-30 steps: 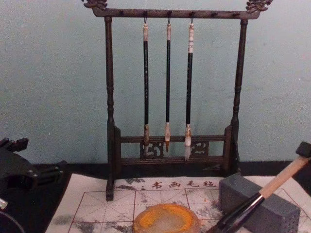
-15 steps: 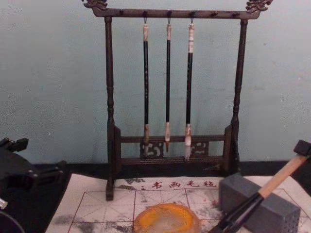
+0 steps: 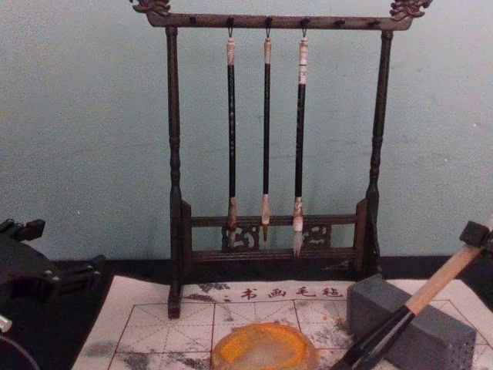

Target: Pick up the brush from the inkstone, write on the paper, then place the brush back to its original position.

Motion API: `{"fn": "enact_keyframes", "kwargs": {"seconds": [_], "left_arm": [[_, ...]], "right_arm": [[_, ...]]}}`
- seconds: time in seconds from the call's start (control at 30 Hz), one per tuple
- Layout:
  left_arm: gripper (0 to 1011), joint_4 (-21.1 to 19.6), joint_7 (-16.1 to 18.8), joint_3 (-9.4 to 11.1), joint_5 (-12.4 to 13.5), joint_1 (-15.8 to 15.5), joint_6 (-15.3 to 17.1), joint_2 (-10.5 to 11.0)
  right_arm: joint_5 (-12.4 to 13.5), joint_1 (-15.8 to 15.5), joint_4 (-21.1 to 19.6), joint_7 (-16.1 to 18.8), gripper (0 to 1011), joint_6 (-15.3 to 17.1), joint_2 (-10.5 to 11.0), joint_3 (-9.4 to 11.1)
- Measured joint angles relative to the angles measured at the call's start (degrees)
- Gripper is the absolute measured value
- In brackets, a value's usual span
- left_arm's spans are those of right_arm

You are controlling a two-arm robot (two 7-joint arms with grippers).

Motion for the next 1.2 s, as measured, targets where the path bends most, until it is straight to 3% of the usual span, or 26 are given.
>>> {"fn": "enact_keyframes", "kwargs": {"seconds": [1.2], "left_arm": [[1001, 0.0, 0.0, 0.0, 0.0, 0.0, 0.0, 0.0]], "right_arm": [[-3.39, -0.74, 0.71, -0.3, 187, -0.28, -1.13, 2.37]]}}
